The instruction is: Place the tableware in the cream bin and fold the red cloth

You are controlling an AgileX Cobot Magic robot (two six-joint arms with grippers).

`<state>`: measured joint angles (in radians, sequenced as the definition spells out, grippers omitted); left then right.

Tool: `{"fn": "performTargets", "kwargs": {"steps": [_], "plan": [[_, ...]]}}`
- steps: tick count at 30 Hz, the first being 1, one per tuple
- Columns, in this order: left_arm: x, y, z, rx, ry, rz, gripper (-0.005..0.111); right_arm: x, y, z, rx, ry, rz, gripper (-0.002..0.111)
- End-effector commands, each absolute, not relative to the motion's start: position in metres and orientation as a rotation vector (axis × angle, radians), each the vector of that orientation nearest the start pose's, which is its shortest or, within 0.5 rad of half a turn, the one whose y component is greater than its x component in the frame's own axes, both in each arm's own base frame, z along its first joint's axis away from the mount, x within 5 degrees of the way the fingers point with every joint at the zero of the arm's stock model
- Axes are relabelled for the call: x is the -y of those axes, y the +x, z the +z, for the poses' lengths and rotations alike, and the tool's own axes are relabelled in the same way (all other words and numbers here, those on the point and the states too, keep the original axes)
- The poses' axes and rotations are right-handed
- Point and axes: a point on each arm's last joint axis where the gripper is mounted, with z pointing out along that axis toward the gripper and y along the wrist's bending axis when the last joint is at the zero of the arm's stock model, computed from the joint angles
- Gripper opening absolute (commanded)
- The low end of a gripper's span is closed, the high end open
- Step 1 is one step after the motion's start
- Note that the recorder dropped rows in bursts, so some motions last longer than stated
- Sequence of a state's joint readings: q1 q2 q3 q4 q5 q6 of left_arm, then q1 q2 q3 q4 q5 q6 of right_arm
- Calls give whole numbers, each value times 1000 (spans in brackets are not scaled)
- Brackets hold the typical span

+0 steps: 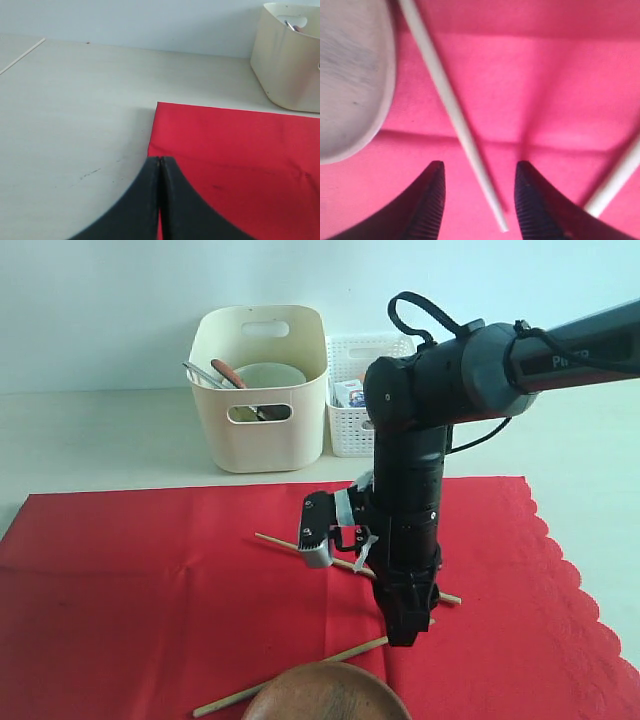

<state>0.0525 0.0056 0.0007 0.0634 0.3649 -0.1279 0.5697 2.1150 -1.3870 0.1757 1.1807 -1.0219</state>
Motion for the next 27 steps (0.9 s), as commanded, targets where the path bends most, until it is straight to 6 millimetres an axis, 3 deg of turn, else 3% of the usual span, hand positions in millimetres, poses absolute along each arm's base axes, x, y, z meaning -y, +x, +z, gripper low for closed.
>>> {"fn": "performTargets", "kwargs": {"steps": [1,6,10,19,27], "plan": [[-5,53,181,-1832,-118,11,1,-211,301,126,-2549,-2222,357,40],[-5,53,181,-1832,-118,11,1,-212,300,123,-2589,-2183,382,40],[-5,53,181,-1832,-118,11,1,-220,297,119,-2714,-2004,525,40],[-5,53,181,-1832,-118,11,1,-222,301,120,-2646,-2037,514,49],[-5,53,181,-1832,-118,11,1,-228,296,101,-2465,-2163,214,54]]}}
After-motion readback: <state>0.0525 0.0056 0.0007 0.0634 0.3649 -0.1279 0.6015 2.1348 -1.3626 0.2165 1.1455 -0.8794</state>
